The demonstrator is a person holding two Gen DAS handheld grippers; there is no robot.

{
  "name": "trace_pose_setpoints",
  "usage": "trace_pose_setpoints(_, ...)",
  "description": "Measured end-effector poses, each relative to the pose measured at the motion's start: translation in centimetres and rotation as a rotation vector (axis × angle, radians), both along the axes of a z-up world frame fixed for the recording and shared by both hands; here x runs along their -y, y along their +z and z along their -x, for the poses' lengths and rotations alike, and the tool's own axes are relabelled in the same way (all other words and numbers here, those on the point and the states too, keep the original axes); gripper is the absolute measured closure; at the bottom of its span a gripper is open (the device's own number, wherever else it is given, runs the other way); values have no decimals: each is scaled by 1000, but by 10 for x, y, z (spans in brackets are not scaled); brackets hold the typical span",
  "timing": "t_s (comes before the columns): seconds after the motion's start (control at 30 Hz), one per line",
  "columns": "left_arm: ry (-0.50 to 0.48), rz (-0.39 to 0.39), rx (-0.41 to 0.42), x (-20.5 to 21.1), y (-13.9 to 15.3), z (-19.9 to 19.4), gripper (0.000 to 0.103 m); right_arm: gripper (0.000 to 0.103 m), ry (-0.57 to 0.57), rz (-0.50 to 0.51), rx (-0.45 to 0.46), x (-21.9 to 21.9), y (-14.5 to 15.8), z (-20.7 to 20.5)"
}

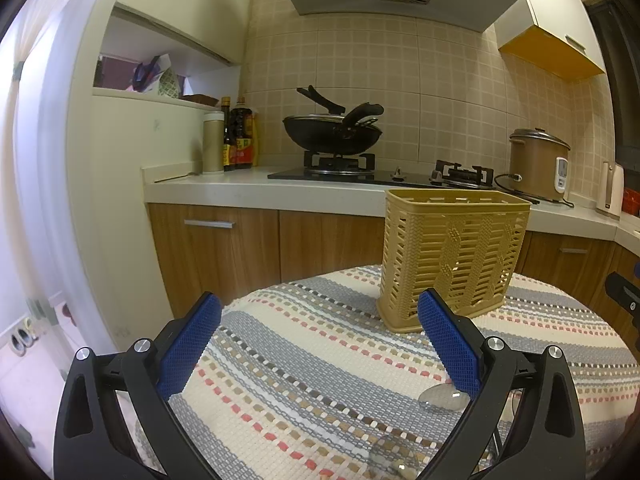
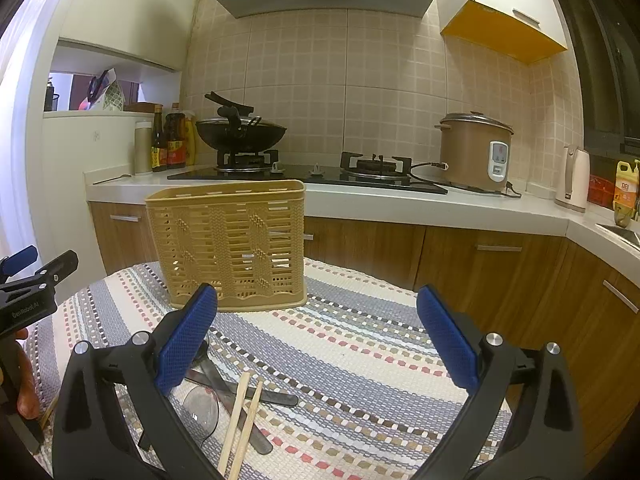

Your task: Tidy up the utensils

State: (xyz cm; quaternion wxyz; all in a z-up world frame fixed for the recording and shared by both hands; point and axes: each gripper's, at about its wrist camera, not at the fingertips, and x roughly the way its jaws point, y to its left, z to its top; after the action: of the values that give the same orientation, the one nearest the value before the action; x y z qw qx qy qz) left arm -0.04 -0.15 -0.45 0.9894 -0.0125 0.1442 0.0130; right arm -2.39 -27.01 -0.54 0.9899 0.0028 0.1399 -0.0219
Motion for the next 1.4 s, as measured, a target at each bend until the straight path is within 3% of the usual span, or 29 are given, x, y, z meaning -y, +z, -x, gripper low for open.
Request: trace_pose_setpoints(1.4, 2, 1, 1, -2, 0, 0, 8, 8, 4, -10, -6, 1, 1, 0)
